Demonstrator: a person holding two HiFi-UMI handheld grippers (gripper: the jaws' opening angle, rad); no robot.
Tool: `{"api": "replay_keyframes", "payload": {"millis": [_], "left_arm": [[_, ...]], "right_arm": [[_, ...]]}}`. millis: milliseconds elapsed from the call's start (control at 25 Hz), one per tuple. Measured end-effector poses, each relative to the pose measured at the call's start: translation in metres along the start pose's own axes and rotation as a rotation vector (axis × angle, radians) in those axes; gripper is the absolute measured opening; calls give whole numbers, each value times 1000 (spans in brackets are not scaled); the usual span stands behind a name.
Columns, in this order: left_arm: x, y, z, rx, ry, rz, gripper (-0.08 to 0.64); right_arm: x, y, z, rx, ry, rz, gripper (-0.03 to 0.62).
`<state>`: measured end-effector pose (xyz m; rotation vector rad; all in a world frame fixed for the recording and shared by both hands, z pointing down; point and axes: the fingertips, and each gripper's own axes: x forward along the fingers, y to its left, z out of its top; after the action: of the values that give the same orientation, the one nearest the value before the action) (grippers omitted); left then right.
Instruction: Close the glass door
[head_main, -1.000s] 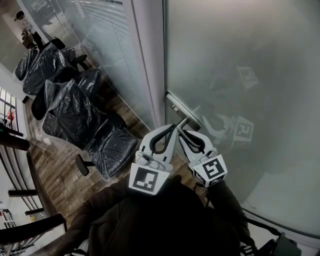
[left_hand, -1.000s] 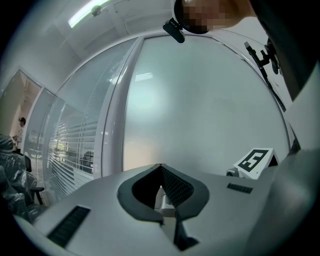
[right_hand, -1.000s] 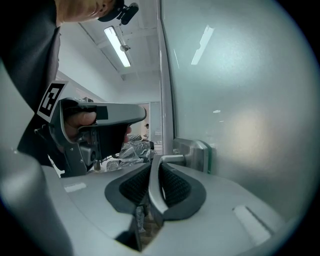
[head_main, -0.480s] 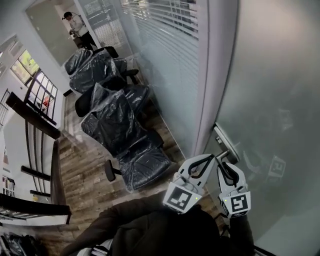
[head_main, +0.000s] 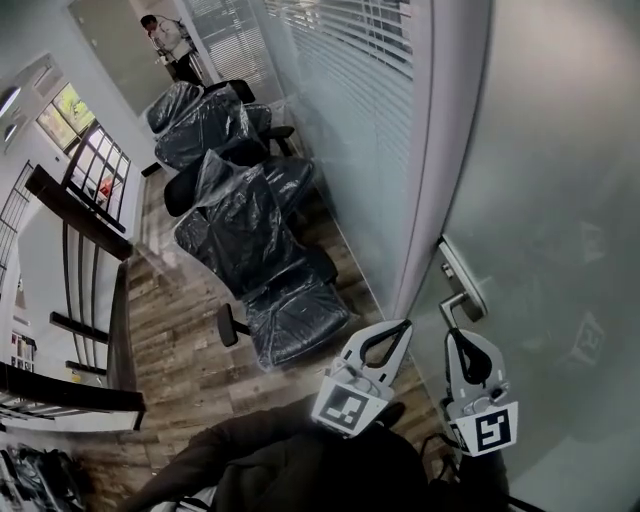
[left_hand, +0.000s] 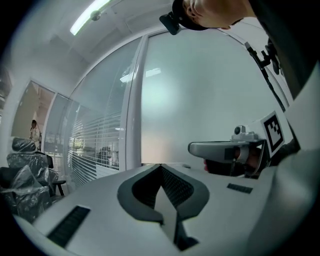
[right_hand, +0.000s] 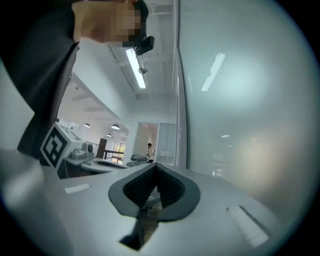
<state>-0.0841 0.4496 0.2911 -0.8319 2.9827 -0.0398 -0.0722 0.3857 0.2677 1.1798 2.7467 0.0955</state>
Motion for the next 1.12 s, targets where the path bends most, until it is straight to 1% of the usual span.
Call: {"api": "replay_keyframes", "payload": {"millis": [80,160,240,360,560,680,760,840,920,1000,1080,1120], "left_arm": [[-9,2,-10,-5,15,6,-3],[-18,5,-12,-17,10,9,-3],[-28,12,-10,-13,-4,-1,-3],[-48,23,-6,3,-13,-31,-3],[-91,46,-12,-16,-18,-83,-3],[-113,63,-27,-62,24,-91,-3],[-125,67,-33,-56,36,-102,-3],[-138,65,-25,-56,10,-121,-3],[-149,59,-15,-89,-20,-130,-3],[-155,56,-10,-139,-38,-115,-3],[-157,56,-8,-165,-31,-95,-3],[-158,53,-10,-154,-10,-97,-3]], "right_arm": [[-2,14,-5,56,0,11,2],[-5,24,-14,112,8,-30,2],[-5,35,-22,173,16,-82,2],[-1,60,-26,219,29,-126,2],[10,102,-24,244,39,-218,2],[14,126,-26,258,61,-263,2],[14,141,-26,255,72,-271,3],[9,152,-22,248,72,-289,3],[0,160,-14,240,58,-317,3],[-7,163,-9,226,36,-326,3],[-5,164,-7,219,12,-310,3],[-7,164,-6,221,5,-304,3]]}}
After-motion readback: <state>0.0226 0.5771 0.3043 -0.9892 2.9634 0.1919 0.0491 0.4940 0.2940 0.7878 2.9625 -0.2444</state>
